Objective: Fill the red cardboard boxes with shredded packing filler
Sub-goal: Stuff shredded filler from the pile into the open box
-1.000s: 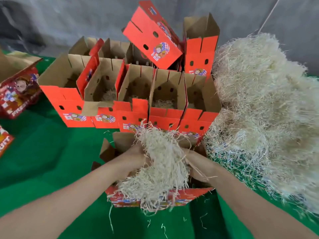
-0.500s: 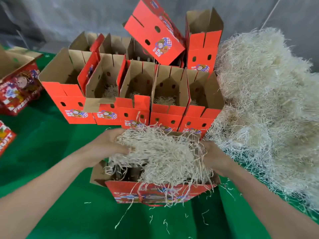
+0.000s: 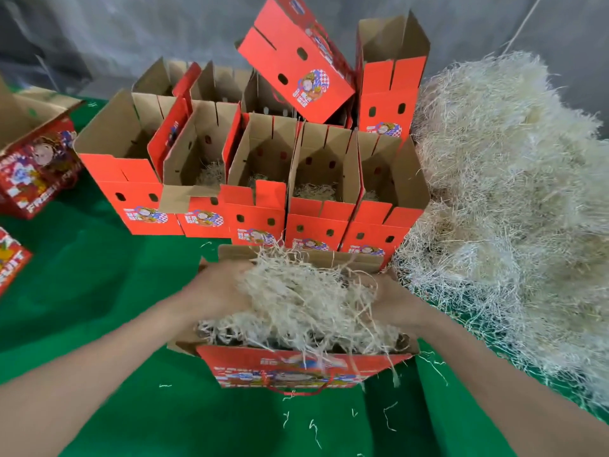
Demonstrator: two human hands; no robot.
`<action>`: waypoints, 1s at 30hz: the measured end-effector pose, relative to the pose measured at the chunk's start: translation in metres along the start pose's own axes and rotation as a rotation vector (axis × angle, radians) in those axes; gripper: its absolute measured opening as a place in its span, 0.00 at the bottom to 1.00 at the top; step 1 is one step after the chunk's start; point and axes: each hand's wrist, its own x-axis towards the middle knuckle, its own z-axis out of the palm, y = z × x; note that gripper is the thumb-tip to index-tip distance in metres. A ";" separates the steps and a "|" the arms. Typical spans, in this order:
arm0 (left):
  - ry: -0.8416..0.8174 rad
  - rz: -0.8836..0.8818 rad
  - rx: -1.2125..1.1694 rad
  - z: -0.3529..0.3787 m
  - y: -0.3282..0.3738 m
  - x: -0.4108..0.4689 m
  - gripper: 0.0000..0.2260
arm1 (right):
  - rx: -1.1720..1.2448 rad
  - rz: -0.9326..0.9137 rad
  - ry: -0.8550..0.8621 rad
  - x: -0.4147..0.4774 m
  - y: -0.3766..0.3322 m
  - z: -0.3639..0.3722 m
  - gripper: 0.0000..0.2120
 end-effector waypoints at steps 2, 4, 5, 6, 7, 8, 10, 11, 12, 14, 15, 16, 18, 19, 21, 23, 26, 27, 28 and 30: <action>0.082 -0.050 0.025 -0.017 -0.009 0.000 0.29 | -0.082 0.003 0.077 -0.003 0.006 -0.007 0.37; 0.021 -0.030 0.043 -0.017 -0.007 0.000 0.32 | -0.084 -0.078 0.097 -0.004 0.003 -0.006 0.33; -0.065 -0.013 -0.002 -0.014 -0.003 0.001 0.34 | -0.043 -0.109 0.103 -0.003 0.001 -0.003 0.31; -0.168 0.001 -0.087 -0.010 0.001 0.002 0.38 | 0.018 -0.123 0.099 -0.001 -0.003 0.000 0.30; -0.275 0.003 -0.198 -0.007 0.007 0.003 0.43 | 0.081 -0.129 0.082 0.002 -0.006 0.004 0.29; -0.372 -0.018 -0.313 -0.004 0.013 0.003 0.48 | 0.159 -0.131 0.045 0.004 -0.009 0.009 0.27; -0.510 -0.092 -0.430 0.003 0.028 0.003 0.59 | 0.364 -0.149 -0.060 0.008 -0.015 0.017 0.23; -0.510 -0.136 -0.426 0.008 0.036 0.003 0.60 | 0.467 -0.151 -0.115 0.009 -0.016 0.019 0.22; -0.483 -0.173 -0.419 0.015 0.040 0.004 0.55 | 0.548 -0.155 -0.173 0.009 -0.015 0.019 0.21; -0.335 -0.138 -0.425 0.024 0.042 0.011 0.26 | 0.678 -0.179 -0.256 0.004 -0.013 0.012 0.20; -0.258 -0.103 -0.432 0.025 0.039 0.012 0.15 | 0.724 -0.176 -0.253 0.002 -0.011 0.008 0.20; -0.210 -0.090 -0.459 0.025 0.034 0.015 0.12 | 0.741 -0.157 -0.223 0.001 -0.008 0.004 0.21; -0.165 -0.135 -0.551 0.022 0.027 0.017 0.16 | 0.700 -0.107 -0.152 -0.001 -0.003 0.003 0.18; -0.144 -0.140 -0.562 0.021 0.028 0.017 0.17 | 0.650 -0.087 -0.155 -0.001 -0.002 0.005 0.17; -0.169 -0.104 -0.549 0.022 0.033 0.016 0.18 | 0.497 -0.045 -0.184 -0.001 -0.006 0.015 0.23; -0.225 -0.076 -0.539 0.027 0.041 0.017 0.21 | 0.431 -0.020 -0.142 0.004 -0.011 0.026 0.22; -0.154 -0.091 -0.500 0.031 0.044 0.019 0.15 | 0.311 -0.055 -0.030 0.009 -0.015 0.033 0.04; -0.096 -0.106 -0.460 0.028 0.044 0.017 0.13 | 0.249 -0.081 -0.005 0.010 -0.012 0.031 0.03; -0.045 -0.109 -0.418 0.025 0.038 0.018 0.12 | 0.203 -0.084 0.027 0.009 -0.007 0.025 0.04; 0.074 -0.123 -0.384 0.010 0.025 0.017 0.11 | 0.127 -0.069 0.135 0.002 0.001 0.007 0.06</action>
